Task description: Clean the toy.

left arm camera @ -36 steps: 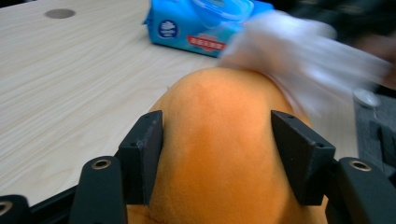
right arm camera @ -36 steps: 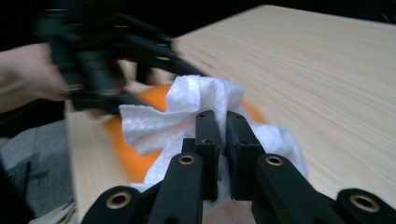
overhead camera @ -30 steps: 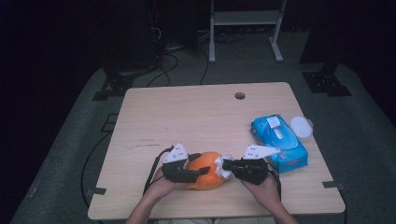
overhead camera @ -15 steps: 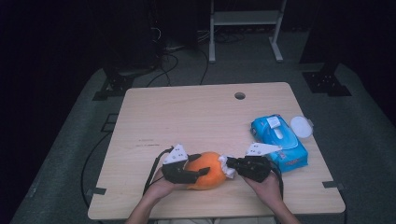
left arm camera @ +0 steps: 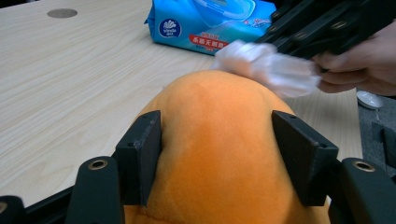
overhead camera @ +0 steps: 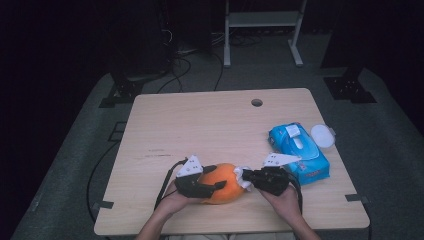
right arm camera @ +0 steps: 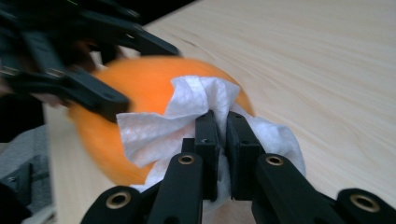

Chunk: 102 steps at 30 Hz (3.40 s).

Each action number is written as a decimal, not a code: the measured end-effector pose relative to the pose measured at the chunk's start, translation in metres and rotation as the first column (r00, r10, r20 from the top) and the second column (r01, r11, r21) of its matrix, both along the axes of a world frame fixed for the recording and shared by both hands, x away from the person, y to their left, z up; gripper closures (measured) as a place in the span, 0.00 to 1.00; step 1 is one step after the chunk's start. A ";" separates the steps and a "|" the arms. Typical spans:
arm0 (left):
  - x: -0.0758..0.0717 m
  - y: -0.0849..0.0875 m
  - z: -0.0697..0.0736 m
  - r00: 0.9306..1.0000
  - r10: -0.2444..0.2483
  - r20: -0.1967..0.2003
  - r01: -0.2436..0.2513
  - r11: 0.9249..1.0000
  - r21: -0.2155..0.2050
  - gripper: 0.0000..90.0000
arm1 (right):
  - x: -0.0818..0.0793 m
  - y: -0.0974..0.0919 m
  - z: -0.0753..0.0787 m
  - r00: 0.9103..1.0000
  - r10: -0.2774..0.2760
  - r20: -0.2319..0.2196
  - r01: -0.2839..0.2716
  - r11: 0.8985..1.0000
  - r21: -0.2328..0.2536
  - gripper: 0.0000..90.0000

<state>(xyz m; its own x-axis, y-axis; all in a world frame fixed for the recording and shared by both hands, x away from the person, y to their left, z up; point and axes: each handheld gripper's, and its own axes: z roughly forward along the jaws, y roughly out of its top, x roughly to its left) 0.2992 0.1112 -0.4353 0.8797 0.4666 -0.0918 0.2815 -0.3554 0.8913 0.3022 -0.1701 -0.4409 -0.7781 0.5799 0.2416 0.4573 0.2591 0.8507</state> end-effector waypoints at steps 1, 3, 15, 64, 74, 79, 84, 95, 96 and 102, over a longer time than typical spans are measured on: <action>0.000 0.000 0.000 1.000 -0.001 0.001 0.001 1.000 0.000 0.40 | 0.002 -0.001 -0.002 1.000 -0.010 -0.007 0.010 1.000 -0.013 0.93; 0.000 0.000 0.000 1.000 -0.001 -0.001 0.001 1.000 -0.004 0.40 | 0.004 -0.004 -0.005 0.999 -0.023 -0.029 0.023 1.000 -0.012 0.93; 0.001 -0.001 0.007 0.999 -0.008 -0.034 0.007 0.999 -0.032 0.20 | 0.000 0.000 0.003 1.000 -0.003 -0.002 0.003 1.000 0.028 0.93; -0.009 -0.017 -0.010 0.985 -0.106 0.139 0.096 0.993 0.075 0.29 | -0.012 0.002 0.021 0.996 0.030 0.090 -0.033 0.999 0.036 0.93; -0.003 -0.008 -0.007 0.993 -0.087 0.081 0.083 0.995 0.046 0.23 | -0.002 -0.013 0.010 0.999 -0.023 0.045 0.021 0.999 0.033 0.93; -0.011 -0.022 -0.004 0.986 -0.100 0.133 0.090 0.993 0.079 0.27 | -0.017 0.008 0.024 0.991 0.051 0.120 -0.055 0.998 0.026 0.92; -0.008 -0.012 0.002 0.991 -0.077 0.109 0.073 0.997 0.040 0.18 | -0.012 0.002 0.019 0.994 0.032 0.106 -0.033 0.999 0.008 0.93; -0.009 -0.015 0.000 0.991 -0.095 0.095 0.088 0.993 0.075 0.31 | -0.019 0.010 0.029 0.988 0.053 0.142 -0.056 0.998 0.017 0.93; -0.011 -0.016 0.001 0.989 -0.105 0.104 0.096 0.992 0.085 0.32 | -0.021 0.012 0.031 0.986 0.060 0.156 -0.061 0.998 0.001 0.93; -0.006 -0.010 0.000 0.994 -0.087 0.065 0.083 0.995 0.052 0.25 | -0.009 -0.006 0.023 0.992 0.000 0.128 0.002 1.000 -0.010 0.93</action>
<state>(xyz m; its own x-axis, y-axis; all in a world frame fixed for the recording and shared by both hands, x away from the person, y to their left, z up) 0.2933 0.1010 -0.4350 0.9197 0.3924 -0.0097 0.1884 -0.4196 0.8880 0.2927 -0.1758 -0.4175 -0.8016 0.5826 0.1343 0.3454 0.2679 0.8994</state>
